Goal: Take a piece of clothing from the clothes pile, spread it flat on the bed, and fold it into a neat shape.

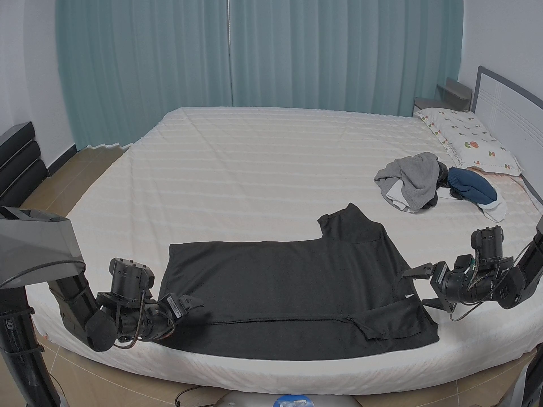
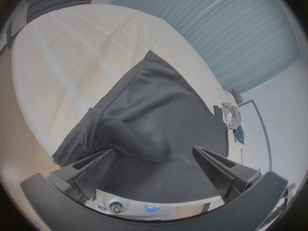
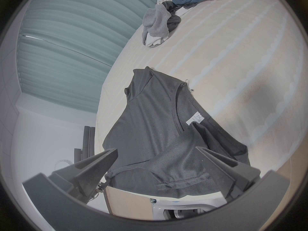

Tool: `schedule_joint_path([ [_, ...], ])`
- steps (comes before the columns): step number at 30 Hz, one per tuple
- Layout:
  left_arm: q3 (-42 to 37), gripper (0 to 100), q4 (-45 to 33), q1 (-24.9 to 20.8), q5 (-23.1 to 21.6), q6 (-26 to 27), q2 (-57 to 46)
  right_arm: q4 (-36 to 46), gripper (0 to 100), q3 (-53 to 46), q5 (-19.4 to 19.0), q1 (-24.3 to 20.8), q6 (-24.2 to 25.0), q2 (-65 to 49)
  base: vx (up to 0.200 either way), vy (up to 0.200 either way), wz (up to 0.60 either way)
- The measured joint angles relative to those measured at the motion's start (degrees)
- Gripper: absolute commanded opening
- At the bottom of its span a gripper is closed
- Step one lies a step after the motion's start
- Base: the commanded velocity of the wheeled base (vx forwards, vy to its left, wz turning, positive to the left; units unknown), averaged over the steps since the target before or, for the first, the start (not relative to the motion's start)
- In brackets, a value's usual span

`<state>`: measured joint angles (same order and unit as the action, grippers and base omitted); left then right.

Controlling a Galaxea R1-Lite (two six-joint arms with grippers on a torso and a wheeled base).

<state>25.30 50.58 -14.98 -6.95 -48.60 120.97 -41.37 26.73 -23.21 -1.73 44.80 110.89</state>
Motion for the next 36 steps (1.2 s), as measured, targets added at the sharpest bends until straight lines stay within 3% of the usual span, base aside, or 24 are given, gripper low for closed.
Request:
schedule_joint_path([
  [11, 6.34, 100, 0.93, 2.67, 0.13, -3.18, 1.13, -0.06, 100, 0.16, 0.04, 0.00, -0.07, 0.11, 0.000, 0.000, 0.00],
  [19, 6.25, 100, 12.62, 4.96, 0.15, -6.68, 1.80, -0.04, 100, 0.16, 0.12, -0.02, -0.07, 0.13, 0.000, 0.000, 0.00],
  [24, 4.46, 100, 14.23, 7.19, -0.09, -7.07, 1.72, -0.04, 100, 0.02, 0.20, -0.06, -0.07, 0.20, 0.000, 0.000, 0.00],
  [30, 3.28, 100, 13.80, 9.28, -0.82, -3.62, 1.63, -0.01, 100, -0.02, 0.26, -0.11, -0.16, 0.37, 0.000, 0.000, 0.00],
  [36, 1.90, 100, 12.07, 10.47, -1.67, 5.74, 2.66, -0.06, 100, -0.02, 0.39, -0.11, -0.22, 0.74, 0.000, 0.000, 0.00],
])
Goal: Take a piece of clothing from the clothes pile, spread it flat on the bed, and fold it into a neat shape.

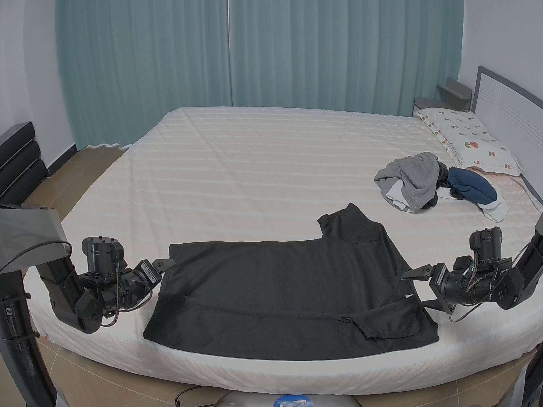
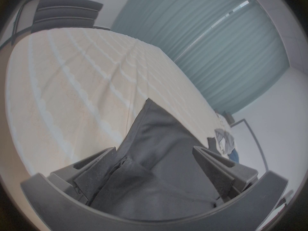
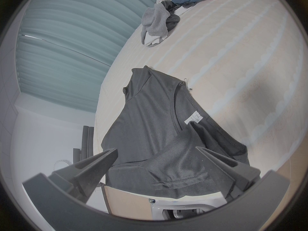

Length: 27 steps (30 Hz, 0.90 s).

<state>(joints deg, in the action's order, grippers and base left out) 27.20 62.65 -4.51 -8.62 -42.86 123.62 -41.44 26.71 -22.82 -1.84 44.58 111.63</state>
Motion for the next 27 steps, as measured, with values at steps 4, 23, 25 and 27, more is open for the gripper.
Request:
schedule_joint_path([
  [4, -0.41, 100, -0.49, -0.22, -0.18, 1.49, 1.51, -0.02, 100, 0.00, 0.22, -0.06, -0.09, 0.46, 0.000, 0.000, 0.00],
  [23, -0.96, 0, -0.33, -1.66, 0.88, 3.78, 4.00, -0.11, 100, 0.07, 0.55, -0.09, -0.38, 1.79, 0.000, 0.000, 0.00],
  [25, -1.40, 0, -0.38, -1.66, 1.49, 3.86, 3.94, -0.20, 100, 0.02, 0.71, -0.06, -0.38, 1.79, 0.000, 0.000, 0.00],
  [27, -2.29, 0, -0.38, -1.61, 3.36, 4.35, 3.85, -0.84, 100, 0.02, 1.10, -0.06, -0.33, 1.79, 0.000, 0.000, 0.00],
])
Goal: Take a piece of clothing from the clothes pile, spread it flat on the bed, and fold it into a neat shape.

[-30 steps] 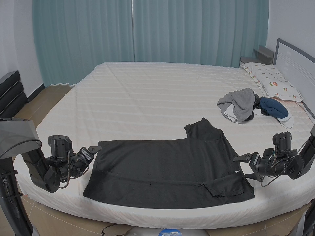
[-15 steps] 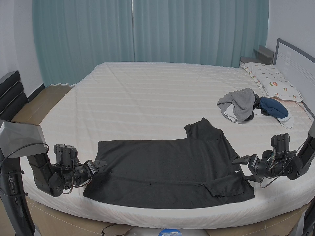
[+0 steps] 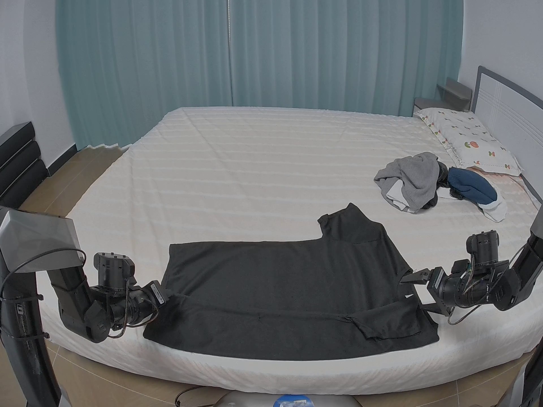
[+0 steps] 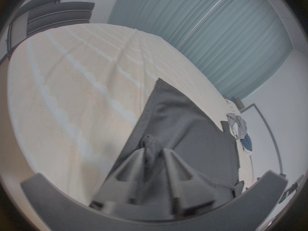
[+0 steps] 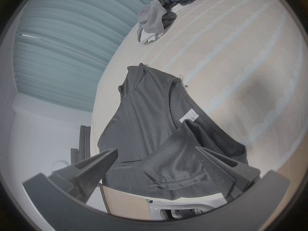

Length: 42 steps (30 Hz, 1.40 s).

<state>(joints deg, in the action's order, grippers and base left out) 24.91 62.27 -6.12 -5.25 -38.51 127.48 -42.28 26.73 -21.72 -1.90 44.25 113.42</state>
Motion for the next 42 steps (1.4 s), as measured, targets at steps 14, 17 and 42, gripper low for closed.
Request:
schedule_joint_path([
  [14, -4.35, 0, 0.27, -0.13, 3.34, 1.80, -4.35, -1.46, 100, -0.37, 2.32, -0.07, -0.30, 0.00, 0.000, 0.000, 0.00],
  [17, -5.67, 0, 0.20, -0.52, 3.34, 1.82, -6.14, -1.57, 100, -0.78, 2.33, 0.01, -2.16, -0.02, 0.000, 0.000, 0.00],
  [42, -9.17, 0, 0.33, -1.45, 3.34, 2.06, -10.63, -1.65, 100, 7.03, 2.33, 0.52, -13.85, 10.25, 0.000, 0.000, 0.00],
])
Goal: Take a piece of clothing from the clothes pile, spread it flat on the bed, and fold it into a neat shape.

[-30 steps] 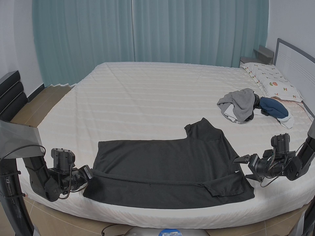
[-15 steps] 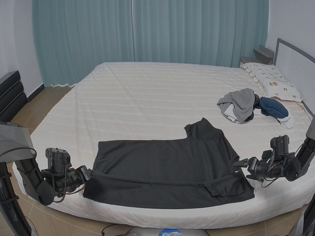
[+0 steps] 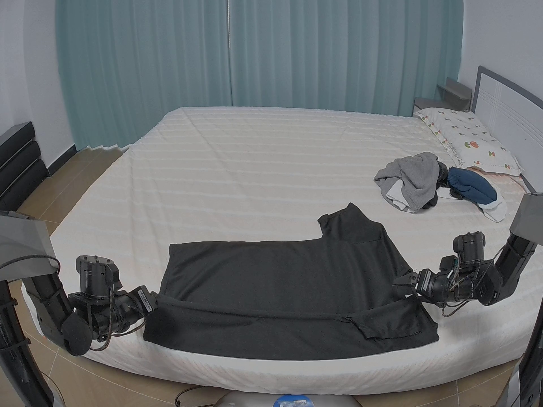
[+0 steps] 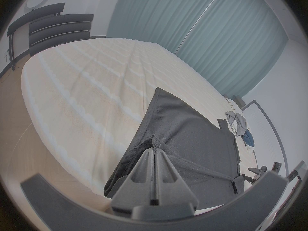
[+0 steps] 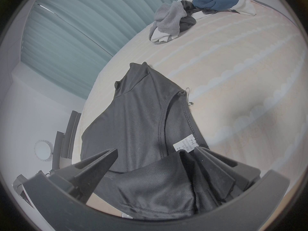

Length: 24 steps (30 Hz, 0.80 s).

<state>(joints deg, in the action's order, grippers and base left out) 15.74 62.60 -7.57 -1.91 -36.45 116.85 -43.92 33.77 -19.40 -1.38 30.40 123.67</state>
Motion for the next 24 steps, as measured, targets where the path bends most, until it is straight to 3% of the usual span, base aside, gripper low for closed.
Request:
schedule_joint_path([
  [3, 0.00, 0, -0.02, 0.00, -0.02, 0.00, -0.01, 0.02, 100, 0.16, 0.00, 0.00, -0.51, 0.74, 0.000, 0.000, 0.00],
  [4, 0.00, 0, -0.02, 0.00, -0.02, 0.00, -0.01, 0.00, 0, 0.16, 0.00, 0.00, -0.79, 0.94, 0.000, 0.000, 0.00],
  [24, -0.30, 0, -0.30, 0.00, -0.02, -0.04, -0.56, 0.20, 0, -3.95, -0.50, 2.23, -2.99, -1.40, 0.000, 0.000, 0.00],
])
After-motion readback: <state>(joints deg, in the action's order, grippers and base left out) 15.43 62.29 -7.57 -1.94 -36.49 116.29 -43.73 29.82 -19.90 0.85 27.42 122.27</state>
